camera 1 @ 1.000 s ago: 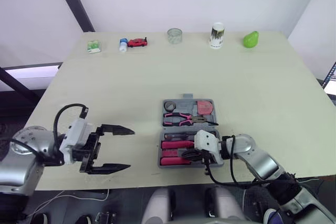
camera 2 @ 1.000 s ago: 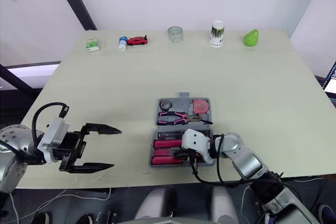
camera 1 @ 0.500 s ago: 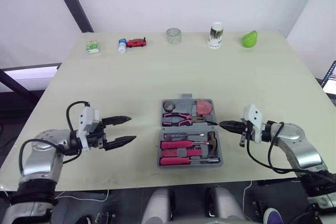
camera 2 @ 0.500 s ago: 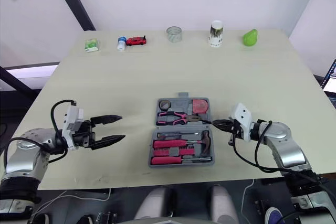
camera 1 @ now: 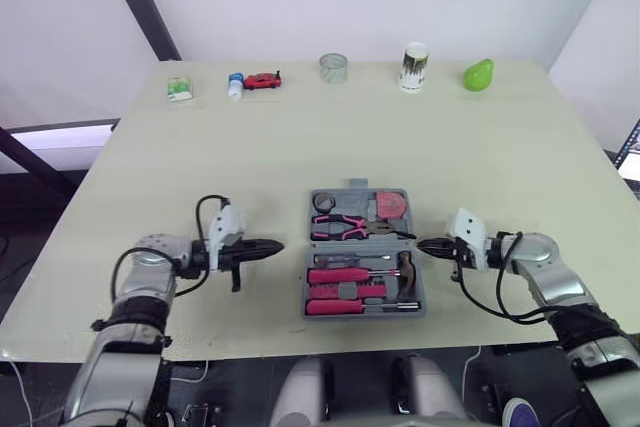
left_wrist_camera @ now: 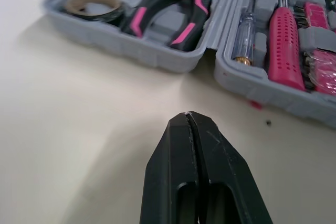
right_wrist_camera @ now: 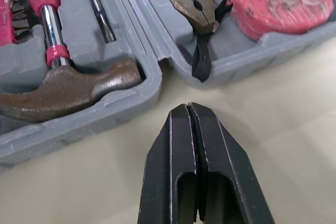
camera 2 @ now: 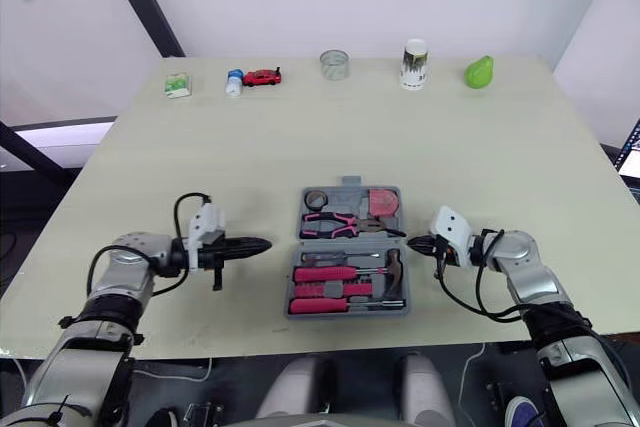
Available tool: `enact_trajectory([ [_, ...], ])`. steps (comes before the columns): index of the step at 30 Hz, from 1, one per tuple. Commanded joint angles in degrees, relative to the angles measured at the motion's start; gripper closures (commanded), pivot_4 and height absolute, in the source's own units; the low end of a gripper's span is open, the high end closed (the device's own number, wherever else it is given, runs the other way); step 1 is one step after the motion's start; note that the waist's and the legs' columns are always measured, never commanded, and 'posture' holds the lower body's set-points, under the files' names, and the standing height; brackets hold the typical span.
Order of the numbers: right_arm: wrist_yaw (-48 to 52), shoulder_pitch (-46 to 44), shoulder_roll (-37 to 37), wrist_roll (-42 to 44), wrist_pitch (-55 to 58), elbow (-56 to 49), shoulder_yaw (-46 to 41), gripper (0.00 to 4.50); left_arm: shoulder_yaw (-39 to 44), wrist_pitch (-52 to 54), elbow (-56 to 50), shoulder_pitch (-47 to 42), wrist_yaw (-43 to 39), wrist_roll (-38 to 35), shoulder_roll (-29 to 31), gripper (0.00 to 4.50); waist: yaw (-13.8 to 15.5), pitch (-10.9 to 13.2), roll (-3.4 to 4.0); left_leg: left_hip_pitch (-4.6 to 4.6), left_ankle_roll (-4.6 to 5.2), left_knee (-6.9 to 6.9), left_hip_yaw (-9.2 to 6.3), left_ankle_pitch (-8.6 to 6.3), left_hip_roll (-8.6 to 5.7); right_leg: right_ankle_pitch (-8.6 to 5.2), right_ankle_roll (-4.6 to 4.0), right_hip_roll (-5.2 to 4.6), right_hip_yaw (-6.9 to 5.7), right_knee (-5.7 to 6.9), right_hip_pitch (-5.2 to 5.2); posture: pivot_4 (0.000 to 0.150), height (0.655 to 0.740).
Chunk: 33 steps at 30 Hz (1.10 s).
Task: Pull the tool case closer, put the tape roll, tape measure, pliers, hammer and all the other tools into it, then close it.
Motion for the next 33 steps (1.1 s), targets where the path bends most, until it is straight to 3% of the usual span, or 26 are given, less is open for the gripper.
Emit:
enact_trajectory([
  [1, 0.2, -1.3, 0.6, -0.2, -1.4, 0.5, -0.4, 4.5, 0.3, -2.1, 2.3, -1.8, 0.8, 1.1, -0.3, 4.45, -0.1, 0.0, 0.0, 0.0, 0.0, 0.0, -0.01, 0.0, 0.0, 0.0, 0.0, 0.0, 0.0, 0.01, 0.0, 0.15, 0.74],
  [33, 1.1, -0.4, 3.7, -2.3, -2.4, -1.3, 1.3, 4.5, -3.7, -5.1, 6.7, -7.3, -0.8, 7.0, -7.4, 4.45, 0.0, 0.0, 0.0, 0.02, 0.0, 0.0, -0.01, 0.0, 0.0, 0.0, 0.0, 0.0, 0.0, 0.04, 0.0, 0.15, 0.74],
])
